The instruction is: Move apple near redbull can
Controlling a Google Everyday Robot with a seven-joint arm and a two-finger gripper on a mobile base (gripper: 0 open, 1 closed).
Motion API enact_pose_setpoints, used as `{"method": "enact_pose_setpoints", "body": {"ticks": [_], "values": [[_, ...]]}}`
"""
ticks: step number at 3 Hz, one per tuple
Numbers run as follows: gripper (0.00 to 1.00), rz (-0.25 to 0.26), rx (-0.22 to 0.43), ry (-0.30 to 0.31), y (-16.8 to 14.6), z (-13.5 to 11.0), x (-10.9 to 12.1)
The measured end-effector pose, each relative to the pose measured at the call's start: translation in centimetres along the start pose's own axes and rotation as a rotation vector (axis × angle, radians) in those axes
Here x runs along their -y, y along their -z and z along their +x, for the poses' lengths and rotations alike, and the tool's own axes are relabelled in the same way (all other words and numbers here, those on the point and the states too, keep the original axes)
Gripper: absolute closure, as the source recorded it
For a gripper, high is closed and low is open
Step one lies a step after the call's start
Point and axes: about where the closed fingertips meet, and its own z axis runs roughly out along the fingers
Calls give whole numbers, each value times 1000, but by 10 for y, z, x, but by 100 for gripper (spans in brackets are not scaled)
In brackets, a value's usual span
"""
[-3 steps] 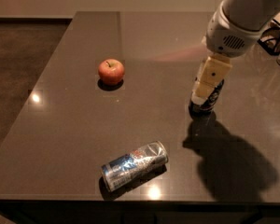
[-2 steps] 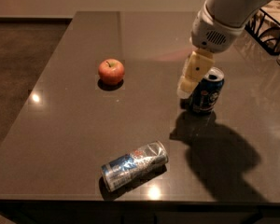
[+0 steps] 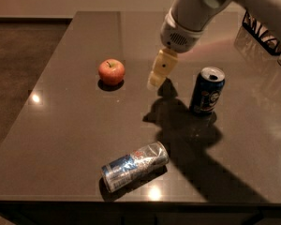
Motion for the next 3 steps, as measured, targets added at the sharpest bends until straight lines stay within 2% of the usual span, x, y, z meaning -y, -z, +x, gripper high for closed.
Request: {"method": "enact_pose_setpoints", "body": {"ticks": [1,2,3], "values": [[0,-5,15,-53,-41,-35,10],[0,-23,23,-66,-63,-57,9],[0,-56,37,-53,-85,-83,0]]}}
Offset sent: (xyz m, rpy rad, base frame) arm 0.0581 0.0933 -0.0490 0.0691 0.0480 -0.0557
